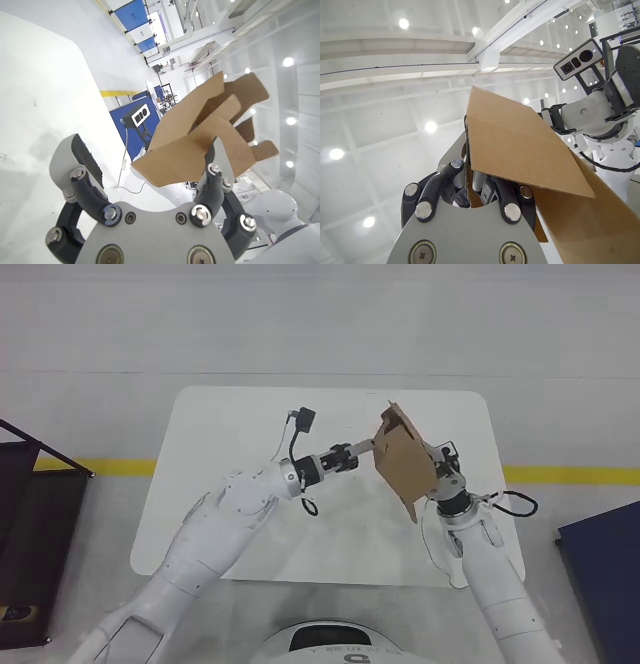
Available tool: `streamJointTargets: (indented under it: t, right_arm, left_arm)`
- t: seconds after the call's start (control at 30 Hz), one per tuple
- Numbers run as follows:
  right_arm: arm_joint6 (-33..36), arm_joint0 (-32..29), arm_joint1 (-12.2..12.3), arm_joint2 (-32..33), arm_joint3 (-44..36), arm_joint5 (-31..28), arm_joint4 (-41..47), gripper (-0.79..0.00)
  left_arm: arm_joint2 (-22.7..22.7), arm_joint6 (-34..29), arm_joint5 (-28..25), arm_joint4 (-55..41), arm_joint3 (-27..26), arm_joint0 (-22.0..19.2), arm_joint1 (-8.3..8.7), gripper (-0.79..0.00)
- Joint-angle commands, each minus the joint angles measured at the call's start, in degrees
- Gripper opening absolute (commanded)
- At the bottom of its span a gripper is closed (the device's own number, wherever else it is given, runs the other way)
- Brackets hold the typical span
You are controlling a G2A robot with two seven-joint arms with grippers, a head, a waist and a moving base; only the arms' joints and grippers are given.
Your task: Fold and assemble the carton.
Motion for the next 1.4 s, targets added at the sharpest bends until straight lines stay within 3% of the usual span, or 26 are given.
streamJointTargets:
  t: [0.0,0.53,0.83,1.37]
  right_arm:
    - [0.1,-0.3,0.0,0.0,-0.7,0.1,-0.7,-0.785]
    - [0.6,-3.1,0.1,0.7,-5.3,0.9,-2.3,-0.785]
    - [-0.5,-3.8,0.1,1.1,-5.6,1.0,-3.3,-0.785]
    - [-2.7,-3.9,0.3,1.0,-7.2,-0.7,-9.9,-0.785]
  left_arm:
    - [0.8,0.4,0.2,0.4,0.0,-0.3,-0.25,0.000]
    - [1.3,4.4,3.0,5.6,0.4,1.1,-0.67,0.000]
    - [-1.8,4.6,-1.2,1.7,-2.5,3.2,-0.38,0.000]
    - [-5.1,1.1,2.7,9.2,-6.7,3.8,0.73,0.000]
